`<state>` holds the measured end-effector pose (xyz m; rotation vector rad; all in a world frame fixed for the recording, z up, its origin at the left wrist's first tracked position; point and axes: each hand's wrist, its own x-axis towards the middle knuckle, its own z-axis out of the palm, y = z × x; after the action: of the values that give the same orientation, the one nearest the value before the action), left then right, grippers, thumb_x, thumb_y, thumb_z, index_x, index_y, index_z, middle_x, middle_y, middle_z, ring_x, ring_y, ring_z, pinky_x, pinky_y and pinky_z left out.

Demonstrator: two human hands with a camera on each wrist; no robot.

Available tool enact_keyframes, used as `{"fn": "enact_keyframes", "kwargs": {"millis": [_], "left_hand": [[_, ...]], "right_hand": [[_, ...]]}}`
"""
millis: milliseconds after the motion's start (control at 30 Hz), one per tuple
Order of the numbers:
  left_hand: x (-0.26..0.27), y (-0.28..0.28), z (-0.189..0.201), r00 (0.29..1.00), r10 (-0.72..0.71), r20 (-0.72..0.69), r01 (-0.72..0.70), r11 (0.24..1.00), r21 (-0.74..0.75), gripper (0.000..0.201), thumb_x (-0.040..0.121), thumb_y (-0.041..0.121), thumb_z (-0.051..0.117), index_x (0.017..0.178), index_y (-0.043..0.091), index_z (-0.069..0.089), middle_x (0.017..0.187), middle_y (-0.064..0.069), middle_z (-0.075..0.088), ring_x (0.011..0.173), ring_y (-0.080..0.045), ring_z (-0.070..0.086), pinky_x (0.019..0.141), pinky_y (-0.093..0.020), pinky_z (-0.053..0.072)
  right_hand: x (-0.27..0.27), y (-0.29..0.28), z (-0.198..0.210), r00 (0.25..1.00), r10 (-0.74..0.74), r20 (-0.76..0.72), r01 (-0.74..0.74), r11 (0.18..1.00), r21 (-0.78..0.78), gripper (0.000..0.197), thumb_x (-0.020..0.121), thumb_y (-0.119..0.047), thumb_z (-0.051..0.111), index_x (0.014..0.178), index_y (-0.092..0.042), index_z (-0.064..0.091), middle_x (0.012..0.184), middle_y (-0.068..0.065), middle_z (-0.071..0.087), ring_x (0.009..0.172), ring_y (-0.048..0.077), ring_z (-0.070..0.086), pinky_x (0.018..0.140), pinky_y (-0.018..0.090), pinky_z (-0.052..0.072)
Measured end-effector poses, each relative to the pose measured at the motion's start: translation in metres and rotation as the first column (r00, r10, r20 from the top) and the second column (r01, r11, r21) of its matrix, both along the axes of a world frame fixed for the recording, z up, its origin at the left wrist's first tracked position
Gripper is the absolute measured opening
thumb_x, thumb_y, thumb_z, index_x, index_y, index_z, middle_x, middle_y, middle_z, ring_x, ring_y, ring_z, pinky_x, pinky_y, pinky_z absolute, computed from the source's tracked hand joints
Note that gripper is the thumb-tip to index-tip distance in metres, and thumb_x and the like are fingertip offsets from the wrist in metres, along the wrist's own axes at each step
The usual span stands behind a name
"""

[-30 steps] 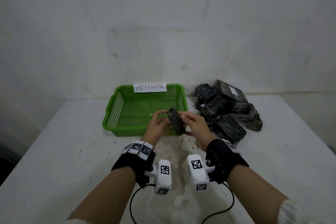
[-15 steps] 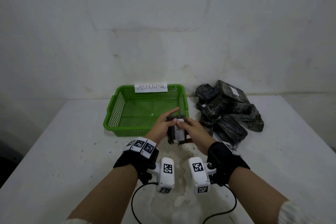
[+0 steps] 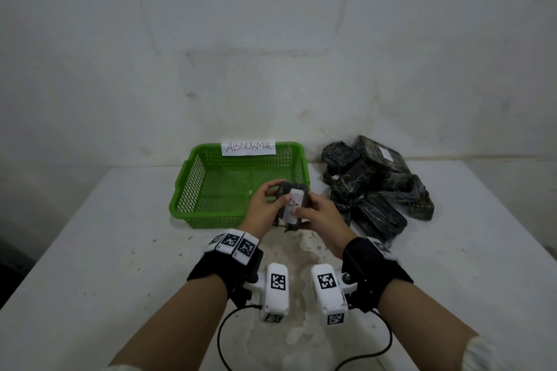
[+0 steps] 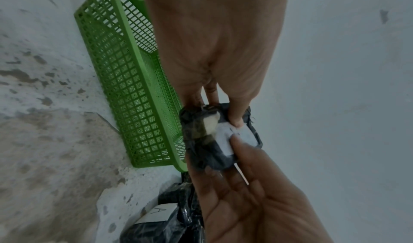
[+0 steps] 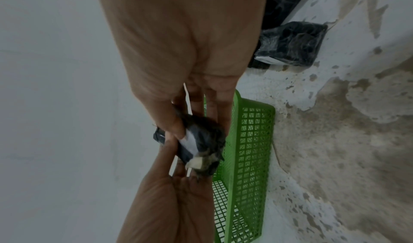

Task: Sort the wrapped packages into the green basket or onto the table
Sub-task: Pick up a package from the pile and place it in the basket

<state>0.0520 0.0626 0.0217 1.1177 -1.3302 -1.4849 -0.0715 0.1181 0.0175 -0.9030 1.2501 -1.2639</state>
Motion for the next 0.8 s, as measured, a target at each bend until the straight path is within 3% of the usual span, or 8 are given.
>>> {"fn": "enact_keyframes", "kwargs": {"millis": [133,267,333,433,533,600,700,800], "left_hand": [[0.004,0.005,-0.003,0.995,-0.081,0.052,0.08,0.997,0.007,0.044,0.082,-0.001,0.064,0.123,0.01,0.051,0.102,-0.004,0.06,0.084,-0.016,0.061,0.063,-0.017,0.054],[0.007,0.007,-0.008,0.995,-0.066,0.079,0.066,0.998,-0.006,0.044,0.084,-0.001,0.063,0.124,0.011,0.049,0.103,-0.008,0.059,0.084,-0.016,0.061,0.066,-0.019,0.053],[0.008,0.007,-0.008,0.997,-0.046,0.064,0.046,0.999,0.006,0.044,0.085,0.0,0.062,0.123,0.015,0.047,0.102,-0.008,0.058,0.087,-0.019,0.061,0.07,-0.025,0.053],[0.008,0.007,-0.007,0.998,-0.014,0.06,0.015,1.0,-0.018,0.039,0.086,-0.003,0.058,0.11,0.024,0.043,0.101,-0.008,0.055,0.093,-0.026,0.059,0.069,-0.031,0.053],[0.007,0.006,-0.007,0.997,-0.002,0.072,0.003,1.0,-0.022,0.029,0.089,-0.007,0.051,0.096,0.021,0.049,0.11,-0.014,0.053,0.097,-0.031,0.058,0.067,-0.034,0.054],[0.008,0.008,-0.005,0.998,-0.052,0.024,0.051,0.998,0.037,0.022,0.09,-0.007,0.048,0.102,0.011,0.049,0.107,-0.015,0.053,0.087,-0.026,0.059,0.064,-0.032,0.054],[0.006,0.012,-0.001,0.992,-0.125,-0.031,0.127,0.99,0.066,0.024,0.092,-0.007,0.046,0.111,0.008,0.046,0.097,-0.01,0.056,0.079,-0.02,0.061,0.058,-0.024,0.057],[0.005,0.016,0.001,0.988,-0.141,-0.064,0.148,0.983,0.111,0.016,0.096,-0.001,0.04,0.107,0.01,0.047,0.091,-0.008,0.06,0.076,-0.019,0.062,0.057,-0.025,0.056]], "right_hand": [[-0.003,0.0,-0.005,0.995,-0.089,-0.034,0.088,0.996,-0.025,0.036,0.088,0.006,0.057,0.122,-0.007,0.06,0.104,0.008,0.068,0.093,0.022,0.066,0.071,0.029,0.056],[-0.003,0.001,-0.006,0.998,-0.04,-0.047,0.038,0.999,-0.033,0.039,0.087,-0.001,0.065,0.124,-0.01,0.059,0.113,0.011,0.067,0.094,0.019,0.066,0.067,0.021,0.054],[-0.002,0.002,-0.006,0.994,-0.005,-0.109,0.0,0.999,-0.046,0.046,0.084,-0.003,0.07,0.127,-0.013,0.057,0.114,0.008,0.066,0.092,0.013,0.065,0.067,0.017,0.053],[-0.001,0.002,-0.006,0.995,0.014,-0.095,-0.019,0.999,-0.05,0.044,0.088,-0.015,0.068,0.13,-0.019,0.055,0.113,0.003,0.067,0.095,0.013,0.066,0.071,0.019,0.053],[-0.001,0.003,0.0,1.0,-0.025,-0.019,0.024,0.999,-0.033,0.024,0.099,-0.025,0.05,0.121,-0.019,0.058,0.103,0.006,0.063,0.085,0.012,0.062,0.06,0.015,0.051],[-0.004,0.001,0.0,0.998,-0.038,-0.04,0.036,0.999,-0.035,0.023,0.098,-0.022,0.051,0.119,-0.014,0.057,0.103,0.012,0.054,0.085,0.016,0.058,0.056,0.015,0.05],[-0.006,0.0,-0.001,0.994,-0.05,-0.093,0.046,0.998,-0.044,0.022,0.093,-0.017,0.061,0.113,-0.014,0.053,0.104,0.01,0.05,0.09,0.019,0.057,0.061,0.022,0.053],[-0.006,0.0,-0.003,0.997,-0.051,-0.06,0.049,0.999,-0.023,0.016,0.09,-0.016,0.065,0.097,-0.021,0.052,0.111,0.012,0.053,0.098,0.026,0.058,0.073,0.042,0.055]]}}
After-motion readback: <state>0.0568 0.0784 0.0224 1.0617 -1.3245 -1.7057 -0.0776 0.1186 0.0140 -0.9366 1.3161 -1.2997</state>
